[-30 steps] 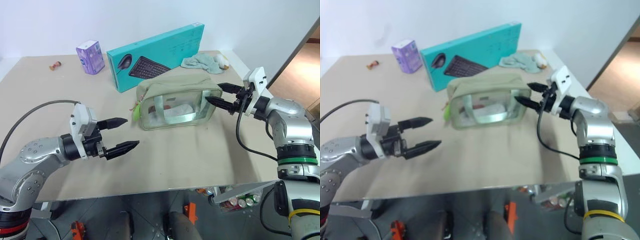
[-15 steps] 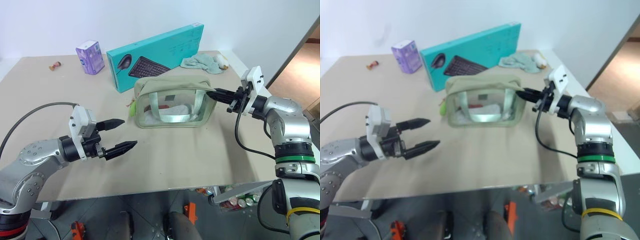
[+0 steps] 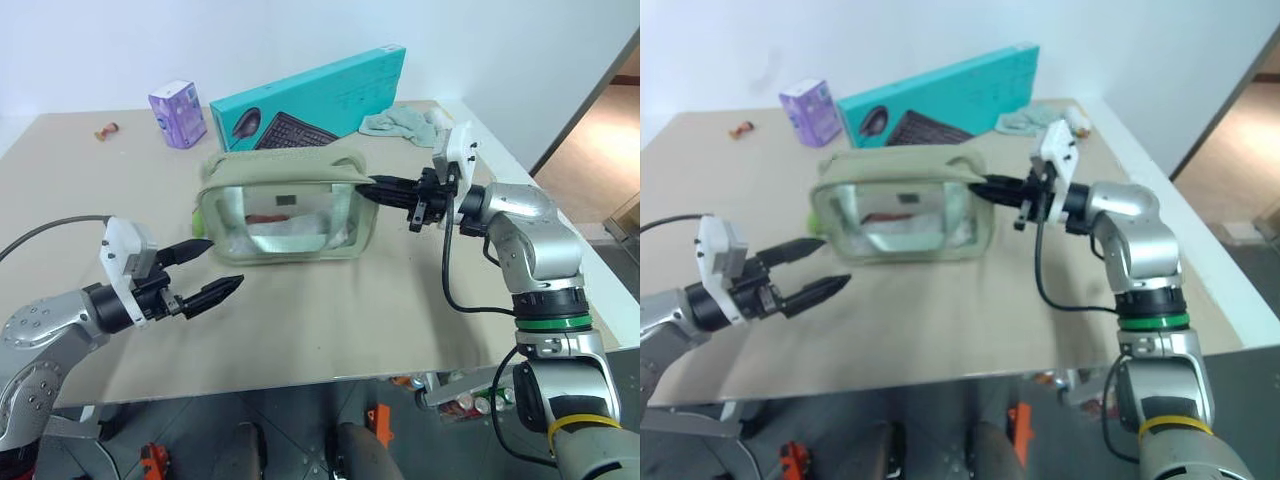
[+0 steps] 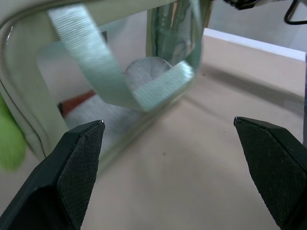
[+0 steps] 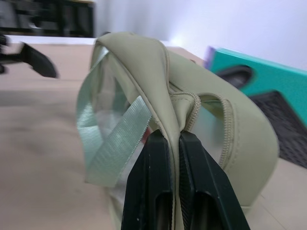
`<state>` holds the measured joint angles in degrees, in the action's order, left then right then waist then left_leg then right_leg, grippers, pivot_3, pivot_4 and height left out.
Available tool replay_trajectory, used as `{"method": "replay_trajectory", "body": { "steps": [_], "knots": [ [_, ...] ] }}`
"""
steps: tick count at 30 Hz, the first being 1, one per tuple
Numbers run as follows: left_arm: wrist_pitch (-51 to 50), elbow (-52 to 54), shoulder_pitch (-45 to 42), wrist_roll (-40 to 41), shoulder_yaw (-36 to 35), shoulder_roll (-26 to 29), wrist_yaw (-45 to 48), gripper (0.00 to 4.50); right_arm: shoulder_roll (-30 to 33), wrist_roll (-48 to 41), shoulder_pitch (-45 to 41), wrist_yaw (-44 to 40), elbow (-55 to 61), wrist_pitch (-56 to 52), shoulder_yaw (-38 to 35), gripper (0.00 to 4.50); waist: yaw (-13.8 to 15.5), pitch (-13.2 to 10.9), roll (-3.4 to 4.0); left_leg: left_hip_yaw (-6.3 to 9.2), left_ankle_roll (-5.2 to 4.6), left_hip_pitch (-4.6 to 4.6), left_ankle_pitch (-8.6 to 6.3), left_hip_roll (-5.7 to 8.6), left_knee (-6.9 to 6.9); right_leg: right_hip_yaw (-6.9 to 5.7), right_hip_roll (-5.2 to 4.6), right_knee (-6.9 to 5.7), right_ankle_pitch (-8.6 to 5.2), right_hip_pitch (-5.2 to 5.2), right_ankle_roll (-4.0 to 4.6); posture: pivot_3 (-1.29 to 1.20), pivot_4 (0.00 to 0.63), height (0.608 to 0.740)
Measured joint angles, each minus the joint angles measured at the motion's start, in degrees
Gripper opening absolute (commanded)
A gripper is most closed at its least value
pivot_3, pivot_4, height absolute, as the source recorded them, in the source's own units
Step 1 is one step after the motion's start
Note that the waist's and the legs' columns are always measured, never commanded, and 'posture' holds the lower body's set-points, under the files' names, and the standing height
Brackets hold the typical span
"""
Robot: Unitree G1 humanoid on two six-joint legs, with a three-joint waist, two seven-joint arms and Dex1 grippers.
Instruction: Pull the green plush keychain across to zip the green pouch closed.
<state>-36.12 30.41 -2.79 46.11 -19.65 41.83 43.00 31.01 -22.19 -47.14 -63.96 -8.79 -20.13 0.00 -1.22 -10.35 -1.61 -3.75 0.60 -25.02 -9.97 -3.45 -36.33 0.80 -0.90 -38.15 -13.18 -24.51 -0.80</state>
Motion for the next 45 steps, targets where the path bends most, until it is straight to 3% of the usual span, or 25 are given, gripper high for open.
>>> {"method": "replay_trajectory", "body": {
  "steps": [10, 19, 27, 45],
  "knots": [
    [0.05, 3.24, 3.69, 0.39, -1.71, -0.69, -2.67, 4.50, -0.53, -0.50, 0.84, -0.68, 1.61, -0.56, 1.84, 0.03, 0.08, 0.00, -0.01, -0.06, 0.00, 0.00, 0.00, 0.02, -0.03, 0.05, -0.06, 0.00, -0.02, -0.02, 0.05, 0.00, 0.150, 0.740],
    [0.07, 5.88, 6.22, 1.26, -3.10, -0.87, -4.41, 4.50, 1.21, -0.72, 1.90, 4.76, 5.42, -2.52, -0.87, 0.03, 0.09, 0.00, -0.01, -0.09, 0.01, -0.02, -0.01, 0.00, -0.02, 0.08, -0.02, 0.00, -0.06, -0.08, 0.19, 0.00, 0.150, 0.740],
    [0.11, 4.42, 3.22, 1.00, -2.32, -0.45, -3.69, 4.50, 1.34, -2.23, 9.92, 7.19, 11.36, -4.83, -2.34, 0.03, 0.09, 0.02, -0.03, -0.09, 0.01, -0.02, 0.00, 0.00, -0.02, 0.09, 0.01, -0.01, -0.04, -0.09, 0.20, 0.00, 0.150, 0.740],
    [1.03, 1.63, -0.07, -1.26, 1.39, -0.43, -1.29, 4.50, 0.72, -2.01, 6.29, 1.07, 4.53, 1.99, -0.13, 0.03, 0.02, 0.02, -0.04, -0.14, 0.01, -0.03, 0.00, -0.07, -0.03, 0.14, 0.11, -0.01, 0.08, -0.15, 0.08, 0.00, 0.150, 0.740]
  ]
}}
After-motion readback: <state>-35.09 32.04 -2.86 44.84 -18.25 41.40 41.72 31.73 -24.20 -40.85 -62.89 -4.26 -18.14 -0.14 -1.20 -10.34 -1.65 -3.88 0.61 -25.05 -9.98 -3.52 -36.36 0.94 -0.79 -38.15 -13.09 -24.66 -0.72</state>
